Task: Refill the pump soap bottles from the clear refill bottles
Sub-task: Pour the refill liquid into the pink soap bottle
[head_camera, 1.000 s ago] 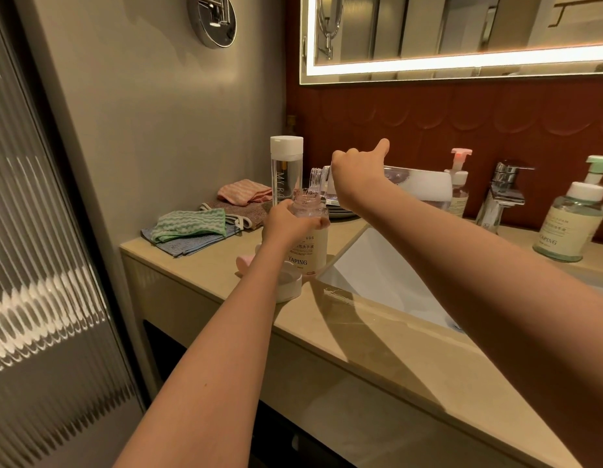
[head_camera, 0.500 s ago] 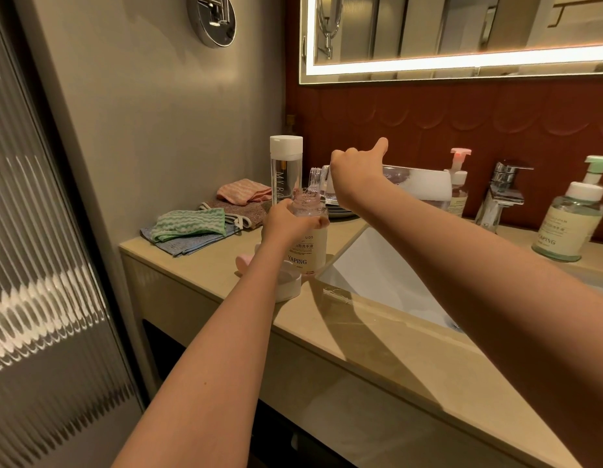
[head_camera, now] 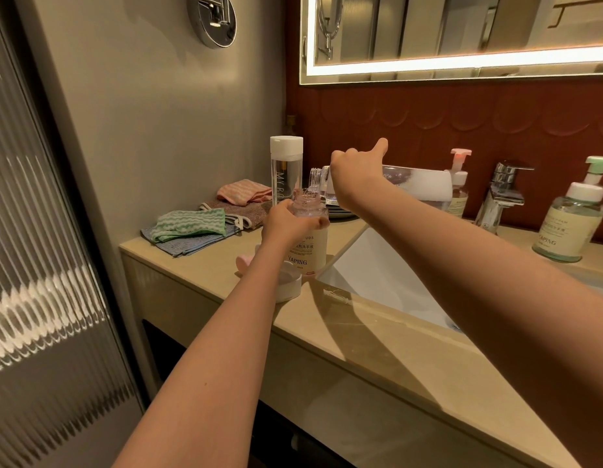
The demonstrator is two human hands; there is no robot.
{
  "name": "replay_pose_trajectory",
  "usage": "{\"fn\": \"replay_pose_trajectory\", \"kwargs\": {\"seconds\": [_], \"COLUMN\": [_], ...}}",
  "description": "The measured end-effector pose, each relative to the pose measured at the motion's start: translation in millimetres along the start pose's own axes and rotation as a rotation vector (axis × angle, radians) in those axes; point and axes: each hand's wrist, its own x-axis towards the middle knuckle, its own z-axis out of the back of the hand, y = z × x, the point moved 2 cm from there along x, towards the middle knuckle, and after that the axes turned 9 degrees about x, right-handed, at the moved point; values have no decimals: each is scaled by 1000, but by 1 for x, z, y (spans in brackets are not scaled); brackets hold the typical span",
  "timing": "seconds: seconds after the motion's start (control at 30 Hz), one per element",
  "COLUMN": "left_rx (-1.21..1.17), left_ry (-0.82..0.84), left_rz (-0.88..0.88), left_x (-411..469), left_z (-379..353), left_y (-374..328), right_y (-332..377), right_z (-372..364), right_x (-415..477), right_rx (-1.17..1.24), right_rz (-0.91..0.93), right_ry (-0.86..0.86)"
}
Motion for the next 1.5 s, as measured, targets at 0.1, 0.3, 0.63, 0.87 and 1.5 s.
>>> {"fn": "replay_pose_trajectory", "kwargs": {"seconds": [0.1, 0.3, 0.63, 0.87, 1.5], "left_rx": [-1, -5, 3, 6, 10], "left_ry": [3, 5, 1, -10, -10], "left_rz": [2, -1, -6, -6, -4], "left_x": [1, 0, 0, -1, -1], "left_z": [-1, -1, -1, -1, 0], "left_y": [0, 0, 1, 0, -1], "right_y": [0, 0, 0, 0, 1], "right_z": [0, -1, -3, -3, -3], "right_x": [0, 1, 3, 3, 3], "right_rx": [2, 5, -2, 4, -7], "right_rz": [-2, -4, -7, -3, 10], "right_ry": [1, -3, -7, -17, -15]}}
